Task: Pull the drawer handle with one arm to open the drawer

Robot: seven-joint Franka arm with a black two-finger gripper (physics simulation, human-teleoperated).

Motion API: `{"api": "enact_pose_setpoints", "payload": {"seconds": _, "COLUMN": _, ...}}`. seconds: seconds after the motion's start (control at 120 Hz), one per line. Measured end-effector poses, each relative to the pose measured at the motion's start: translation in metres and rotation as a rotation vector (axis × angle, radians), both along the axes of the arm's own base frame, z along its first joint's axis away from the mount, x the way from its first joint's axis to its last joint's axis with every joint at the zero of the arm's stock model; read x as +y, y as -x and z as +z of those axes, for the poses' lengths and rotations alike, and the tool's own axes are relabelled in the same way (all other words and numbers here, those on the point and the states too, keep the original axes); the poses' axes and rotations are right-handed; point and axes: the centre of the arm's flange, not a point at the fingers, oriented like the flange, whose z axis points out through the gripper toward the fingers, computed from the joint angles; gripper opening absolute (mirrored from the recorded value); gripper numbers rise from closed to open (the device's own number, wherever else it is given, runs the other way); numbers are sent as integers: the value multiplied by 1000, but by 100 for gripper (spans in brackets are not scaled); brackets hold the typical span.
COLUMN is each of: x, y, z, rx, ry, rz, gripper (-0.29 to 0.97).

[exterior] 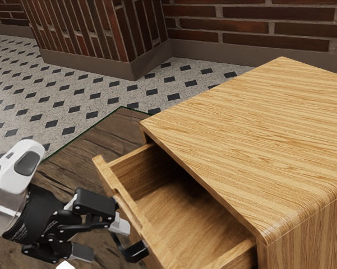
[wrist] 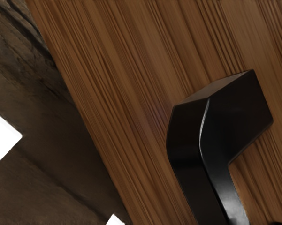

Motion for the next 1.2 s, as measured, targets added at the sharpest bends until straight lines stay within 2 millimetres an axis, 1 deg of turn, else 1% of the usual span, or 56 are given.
{"api": "enact_pose_setpoints", "payload": {"seconds": 0.35, "x": 5, "y": 16, "z": -3, "rx": -1, "ry": 8, "rz": 1, "gripper": 63}}
{"api": "enact_pose_setpoints", "payload": {"seconds": 0.475, "x": 7, "y": 26, "z": -4, "rx": -7, "ry": 24, "rz": 11, "gripper": 64}}
{"api": "enact_pose_setpoints", "payload": {"seconds": 0.667, "x": 9, "y": 46, "z": 4, "rx": -28, "ry": 52, "rz": 13, "gripper": 64}}
{"api": "enact_pose_setpoints", "payload": {"seconds": 0.95, "x": 10, "y": 48, "z": -5, "rx": 20, "ry": 68, "rz": 48, "gripper": 64}}
{"api": "enact_pose_setpoints", "payload": {"seconds": 1.2, "x": 18, "y": 67, "z": -6, "rx": 19, "ry": 91, "rz": 70, "gripper": 64}}
